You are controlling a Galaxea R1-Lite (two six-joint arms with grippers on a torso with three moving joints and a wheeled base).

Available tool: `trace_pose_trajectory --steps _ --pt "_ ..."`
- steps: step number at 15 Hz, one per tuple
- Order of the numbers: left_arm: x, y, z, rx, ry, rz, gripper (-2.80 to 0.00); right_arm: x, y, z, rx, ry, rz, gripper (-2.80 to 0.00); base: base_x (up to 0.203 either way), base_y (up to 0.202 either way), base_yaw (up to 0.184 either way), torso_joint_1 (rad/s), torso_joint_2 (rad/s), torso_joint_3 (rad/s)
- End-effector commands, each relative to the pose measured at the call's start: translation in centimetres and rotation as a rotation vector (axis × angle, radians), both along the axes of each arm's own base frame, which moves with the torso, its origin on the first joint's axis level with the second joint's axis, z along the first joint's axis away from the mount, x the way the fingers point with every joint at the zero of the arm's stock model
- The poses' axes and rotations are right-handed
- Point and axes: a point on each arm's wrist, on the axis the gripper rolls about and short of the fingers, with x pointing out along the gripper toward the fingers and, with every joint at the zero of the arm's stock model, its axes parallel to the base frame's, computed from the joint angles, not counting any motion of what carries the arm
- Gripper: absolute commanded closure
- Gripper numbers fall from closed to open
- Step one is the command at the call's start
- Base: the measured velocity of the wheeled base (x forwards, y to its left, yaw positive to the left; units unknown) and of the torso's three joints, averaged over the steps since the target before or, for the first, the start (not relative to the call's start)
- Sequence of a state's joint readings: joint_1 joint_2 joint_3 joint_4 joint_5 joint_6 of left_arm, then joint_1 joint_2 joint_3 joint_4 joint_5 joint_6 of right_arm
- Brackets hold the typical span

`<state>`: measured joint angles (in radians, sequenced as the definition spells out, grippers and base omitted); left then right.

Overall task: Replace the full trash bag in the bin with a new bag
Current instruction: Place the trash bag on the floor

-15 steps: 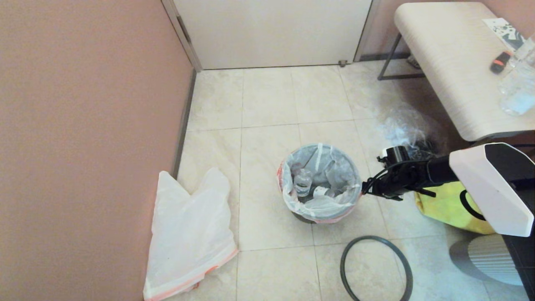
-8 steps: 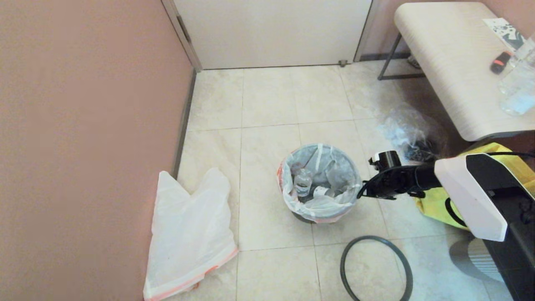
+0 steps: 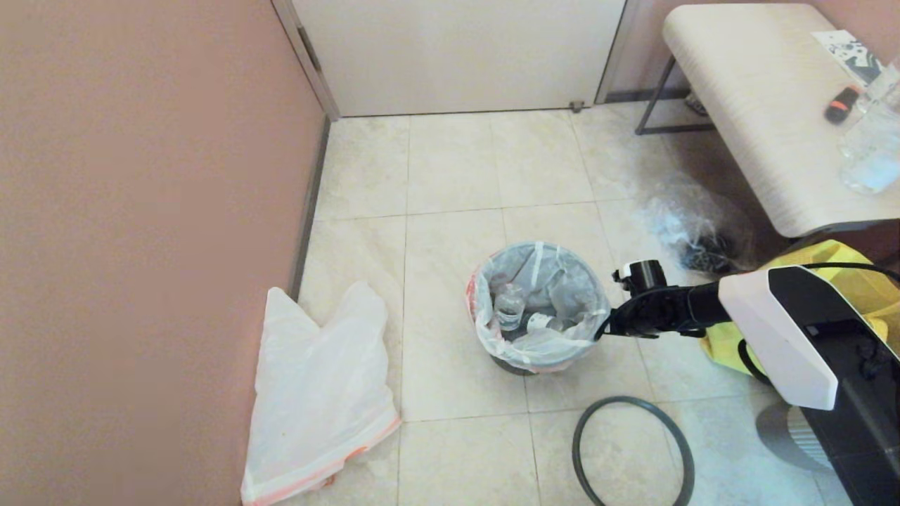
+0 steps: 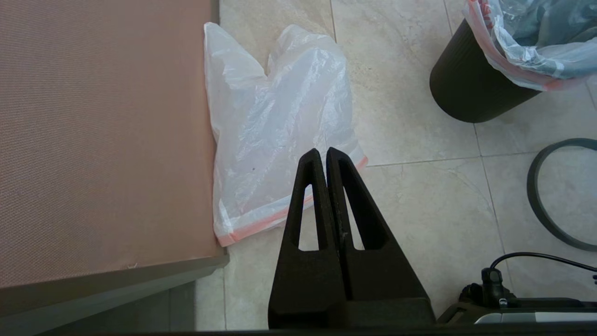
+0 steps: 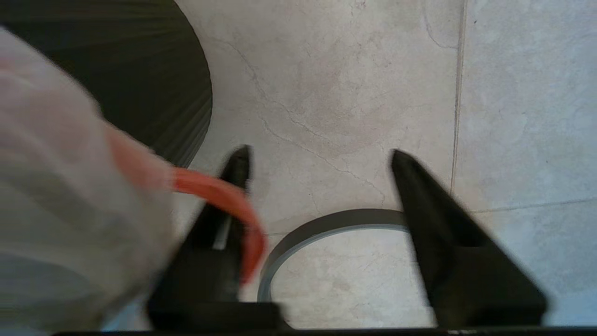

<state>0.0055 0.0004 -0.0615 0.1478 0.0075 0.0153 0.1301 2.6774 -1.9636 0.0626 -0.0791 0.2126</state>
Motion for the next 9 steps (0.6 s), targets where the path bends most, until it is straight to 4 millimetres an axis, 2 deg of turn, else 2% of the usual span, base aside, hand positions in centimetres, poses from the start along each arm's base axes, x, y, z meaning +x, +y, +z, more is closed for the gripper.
trace_pose_trajectory --steps 1,7,9 --pt "0.0 0.0 0.0 0.0 0.001 0.001 0.0 -0.2 0.1 0.9 0.003 -0.009 -0.002 0.0 0.0 0.0 0.0 0.0 0.0 0.0" --pt "0.0 0.0 0.0 0.0 0.002 0.001 0.0 -2.1 0.0 5.7 0.074 0.013 -0.062 0.0 0.0 0.0 0.0 0.0 0.0 0.0" --pt "0.0 0.0 0.0 0.0 0.001 0.001 0.0 -2.6 -0.1 6.2 0.087 0.03 -0.065 0.0 0.0 0.0 0.0 0.0 0.0 0.0"
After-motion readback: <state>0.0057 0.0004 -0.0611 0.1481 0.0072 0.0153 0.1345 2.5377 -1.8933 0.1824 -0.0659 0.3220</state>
